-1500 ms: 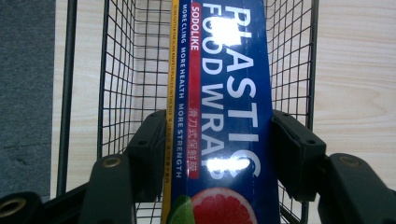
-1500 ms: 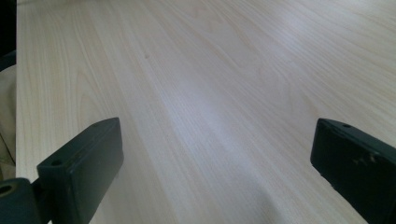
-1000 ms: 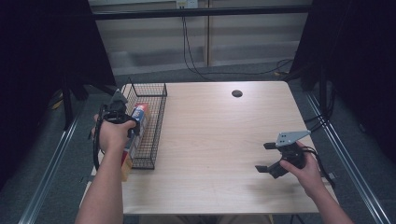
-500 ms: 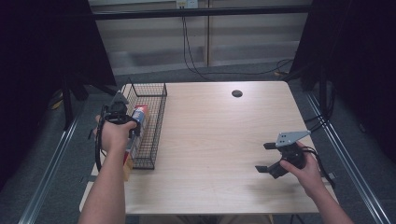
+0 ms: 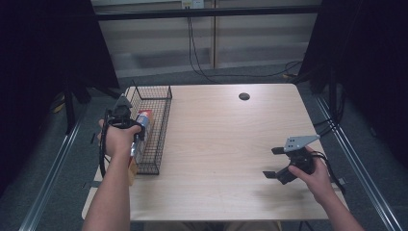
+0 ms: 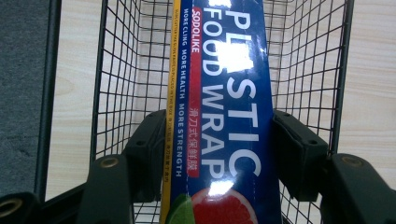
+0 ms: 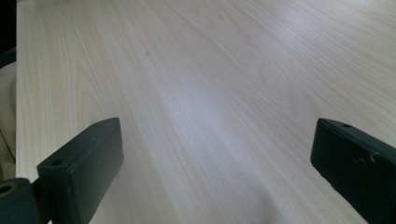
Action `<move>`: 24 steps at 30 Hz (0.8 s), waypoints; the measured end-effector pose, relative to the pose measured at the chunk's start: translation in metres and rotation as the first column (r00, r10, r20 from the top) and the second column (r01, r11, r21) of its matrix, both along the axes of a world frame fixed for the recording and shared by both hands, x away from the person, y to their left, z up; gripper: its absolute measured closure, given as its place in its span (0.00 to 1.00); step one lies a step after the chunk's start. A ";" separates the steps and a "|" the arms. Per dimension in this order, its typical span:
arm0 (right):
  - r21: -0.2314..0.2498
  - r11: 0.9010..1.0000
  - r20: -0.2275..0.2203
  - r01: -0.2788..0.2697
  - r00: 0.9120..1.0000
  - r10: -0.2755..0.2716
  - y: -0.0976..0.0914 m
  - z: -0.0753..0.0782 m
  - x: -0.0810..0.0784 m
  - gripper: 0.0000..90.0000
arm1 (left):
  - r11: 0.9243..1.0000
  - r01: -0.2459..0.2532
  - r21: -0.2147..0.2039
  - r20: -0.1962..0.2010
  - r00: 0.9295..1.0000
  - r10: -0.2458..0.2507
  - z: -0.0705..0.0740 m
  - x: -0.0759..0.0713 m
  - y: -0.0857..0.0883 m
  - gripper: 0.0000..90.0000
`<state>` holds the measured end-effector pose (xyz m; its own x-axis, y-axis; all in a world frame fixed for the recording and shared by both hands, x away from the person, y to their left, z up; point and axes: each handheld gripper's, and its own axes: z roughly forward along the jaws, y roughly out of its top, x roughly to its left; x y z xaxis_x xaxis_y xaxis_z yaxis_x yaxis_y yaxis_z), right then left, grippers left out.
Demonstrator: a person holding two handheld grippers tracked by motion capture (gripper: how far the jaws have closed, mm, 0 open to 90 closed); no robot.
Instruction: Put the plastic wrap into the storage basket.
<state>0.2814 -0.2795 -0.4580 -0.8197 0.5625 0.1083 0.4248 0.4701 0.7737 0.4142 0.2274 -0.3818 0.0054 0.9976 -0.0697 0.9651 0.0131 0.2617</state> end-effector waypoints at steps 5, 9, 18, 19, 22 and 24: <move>0.000 1.000 0.000 0.002 1.000 -0.002 0.000 0.000 0.000 0.03 | 1.000 0.005 0.005 -0.004 1.000 -0.005 0.000 0.001 -0.001 0.46; -0.003 1.000 -0.003 0.001 1.000 -0.001 0.000 0.000 0.000 0.03 | 1.000 -0.007 -0.004 0.001 1.000 0.007 0.000 0.000 0.000 0.45; -0.005 1.000 -0.002 0.006 1.000 -0.006 0.000 0.000 0.000 0.03 | 0.999 -0.013 -0.030 0.011 1.000 0.013 0.003 -0.001 0.001 0.44; -0.007 1.000 -0.001 0.006 1.000 -0.006 0.000 0.000 0.000 0.03 | 0.999 -0.008 -0.032 0.017 1.000 0.008 0.004 -0.001 0.002 0.44; -0.005 1.000 0.000 0.006 1.000 -0.006 0.000 0.000 0.000 0.03 | 0.999 -0.014 -0.039 0.032 0.999 0.015 0.009 -0.001 0.004 0.44; -0.004 1.000 0.000 0.006 1.000 -0.006 0.000 0.000 0.000 0.03 | 0.998 -0.027 -0.048 0.039 0.999 0.029 0.012 -0.003 0.003 0.44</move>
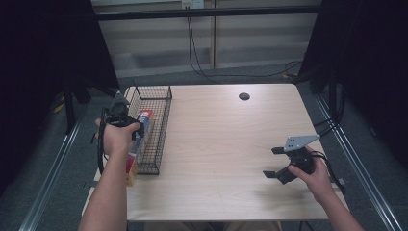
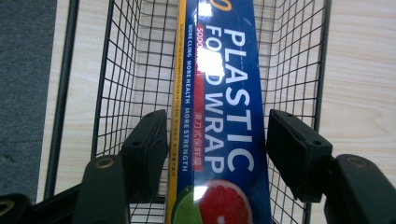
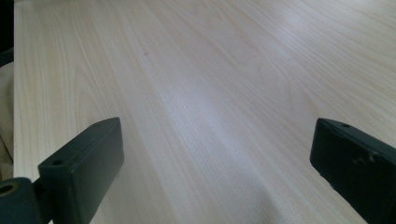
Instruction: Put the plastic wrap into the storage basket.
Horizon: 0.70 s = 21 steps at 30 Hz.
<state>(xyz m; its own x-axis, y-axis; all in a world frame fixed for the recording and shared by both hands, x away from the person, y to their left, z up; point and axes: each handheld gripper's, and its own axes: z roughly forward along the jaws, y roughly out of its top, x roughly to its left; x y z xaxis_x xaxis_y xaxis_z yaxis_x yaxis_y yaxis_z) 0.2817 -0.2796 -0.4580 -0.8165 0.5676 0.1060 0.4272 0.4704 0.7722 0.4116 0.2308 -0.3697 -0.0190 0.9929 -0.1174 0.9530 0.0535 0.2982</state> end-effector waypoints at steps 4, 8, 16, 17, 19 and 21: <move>0.001 1.000 0.000 0.002 1.000 -0.002 0.000 0.000 0.000 0.03 | 1.000 0.022 -0.008 0.000 1.000 -0.022 0.002 -0.002 0.002 0.41; 0.001 1.000 0.000 0.003 1.000 -0.003 0.000 0.001 0.000 0.03 | 0.999 0.046 -0.013 0.003 0.999 -0.046 0.003 -0.004 0.002 0.39; -0.004 1.000 0.003 0.002 1.000 -0.002 -0.001 0.000 0.001 0.03 | 0.997 0.067 -0.024 0.022 0.998 -0.066 0.012 -0.008 0.000 0.34; -0.003 1.000 -0.003 -0.001 1.000 0.001 -0.001 0.000 0.000 0.03 | 0.997 0.071 -0.024 0.026 0.997 -0.071 0.014 -0.008 0.000 0.33; -0.004 1.000 -0.003 0.003 1.000 -0.003 -0.001 0.000 -0.001 0.03 | 0.997 0.080 -0.026 0.035 0.996 -0.079 0.018 -0.009 0.000 0.32; -0.004 1.000 0.005 0.007 1.000 -0.007 -0.001 0.001 -0.002 0.03 | 0.996 0.082 -0.045 0.044 0.996 -0.080 0.023 -0.010 -0.002 0.31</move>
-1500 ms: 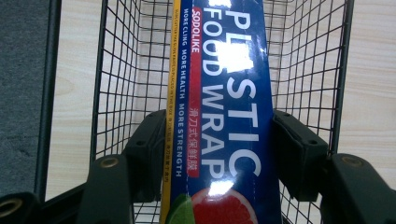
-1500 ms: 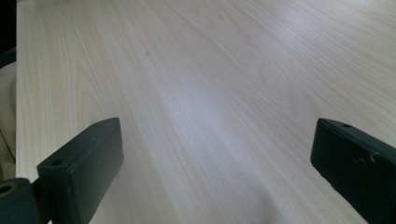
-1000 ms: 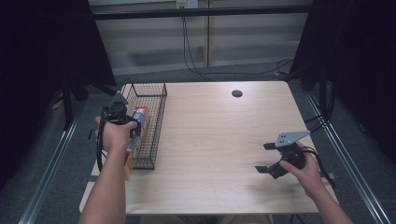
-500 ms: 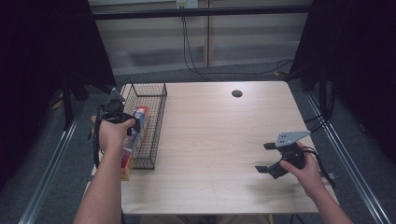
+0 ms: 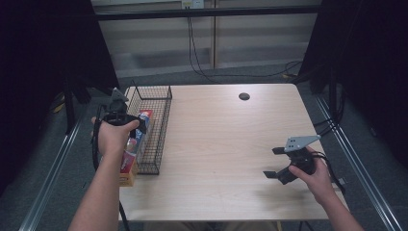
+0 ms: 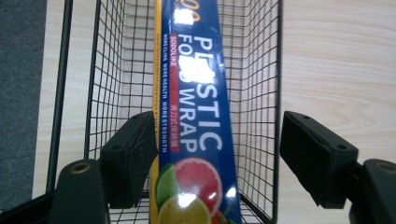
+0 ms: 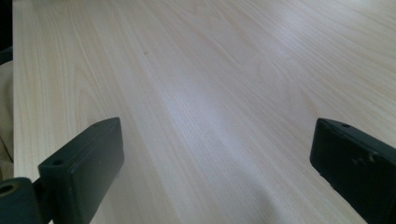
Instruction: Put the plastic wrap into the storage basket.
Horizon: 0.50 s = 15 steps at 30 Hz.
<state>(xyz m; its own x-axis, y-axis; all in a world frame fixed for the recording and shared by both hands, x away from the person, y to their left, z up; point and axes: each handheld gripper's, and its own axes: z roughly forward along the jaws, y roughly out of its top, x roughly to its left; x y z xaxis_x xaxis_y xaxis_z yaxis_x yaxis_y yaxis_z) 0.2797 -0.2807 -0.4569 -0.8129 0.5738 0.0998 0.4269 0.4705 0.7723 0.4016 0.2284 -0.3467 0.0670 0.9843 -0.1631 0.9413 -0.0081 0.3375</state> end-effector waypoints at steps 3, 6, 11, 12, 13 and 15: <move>0.000 1.000 -0.003 -0.001 1.000 0.001 0.000 0.000 -0.001 0.03 | 1.000 0.021 -0.019 0.010 1.000 -0.021 0.005 -0.001 -0.002 0.28; 0.000 1.000 -0.004 -0.004 1.000 0.004 0.000 0.000 -0.002 0.03 | 0.999 0.036 -0.026 0.024 0.999 -0.035 0.011 -0.002 -0.007 0.26; -0.001 1.000 -0.001 -0.006 1.000 0.006 0.000 0.000 -0.002 0.03 | 0.997 0.070 -0.040 0.050 0.996 -0.068 0.019 -0.003 -0.015 0.24; -0.002 1.000 -0.003 -0.004 1.000 0.004 0.000 0.000 -0.002 0.03 | 0.996 0.077 -0.042 0.060 0.995 -0.074 0.020 -0.004 -0.017 0.23; 0.000 1.000 -0.006 -0.006 1.000 0.006 0.000 0.000 -0.002 0.03 | 0.995 0.089 -0.042 0.062 0.994 -0.086 0.021 -0.004 -0.019 0.23; 0.001 1.000 -0.005 -0.006 1.000 0.006 0.000 0.000 -0.002 0.03 | 0.993 0.105 -0.055 0.074 0.992 -0.101 0.022 -0.005 -0.023 0.21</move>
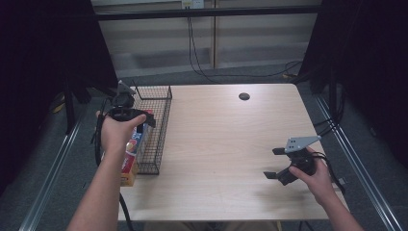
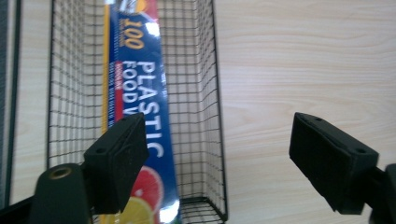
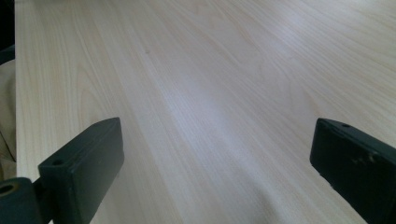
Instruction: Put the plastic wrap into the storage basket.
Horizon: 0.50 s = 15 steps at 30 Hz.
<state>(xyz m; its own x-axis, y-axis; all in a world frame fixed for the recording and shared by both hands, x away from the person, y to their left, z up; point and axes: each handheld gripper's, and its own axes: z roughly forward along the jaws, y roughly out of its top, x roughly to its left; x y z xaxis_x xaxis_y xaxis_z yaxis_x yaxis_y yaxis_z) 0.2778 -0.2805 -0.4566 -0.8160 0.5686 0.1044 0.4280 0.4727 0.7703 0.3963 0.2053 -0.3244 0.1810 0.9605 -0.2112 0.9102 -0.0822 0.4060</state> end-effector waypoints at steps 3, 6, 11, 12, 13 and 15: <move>0.000 1.000 -0.001 -0.001 1.000 0.001 0.000 0.000 0.000 0.03 | 0.999 0.035 -0.015 0.009 0.999 -0.035 0.000 -0.001 -0.007 0.20; -0.002 1.000 0.003 -0.002 1.000 0.002 0.000 0.000 0.000 0.03 | 0.998 0.060 -0.030 0.018 0.998 -0.059 0.000 -0.003 -0.013 0.19; 0.001 1.000 0.001 -0.002 1.000 0.002 0.000 0.000 0.000 0.03 | 0.994 0.097 -0.044 0.035 0.995 -0.096 -0.004 -0.006 -0.024 0.18; 0.001 1.000 0.001 -0.002 1.000 0.002 0.000 0.000 0.000 0.03 | 0.993 0.107 -0.044 0.034 0.994 -0.106 -0.004 -0.007 -0.025 0.18; 0.000 1.000 0.001 -0.002 1.000 0.002 0.000 0.000 0.000 0.03 | 0.992 0.112 -0.051 0.043 0.993 -0.110 -0.006 -0.008 -0.028 0.17; -0.001 1.000 0.000 -0.004 1.000 0.004 0.000 0.000 0.000 0.03 | 0.990 0.127 -0.062 0.047 0.991 -0.124 -0.007 -0.009 -0.031 0.17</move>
<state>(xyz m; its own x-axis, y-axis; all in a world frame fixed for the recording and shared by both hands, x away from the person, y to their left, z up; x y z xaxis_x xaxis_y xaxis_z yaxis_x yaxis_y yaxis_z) 0.2774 -0.2803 -0.4567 -0.8184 0.5652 0.1039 0.4259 0.4750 0.7700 0.3872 0.1747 -0.3310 0.3094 0.9142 -0.2617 0.8761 -0.1669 0.4524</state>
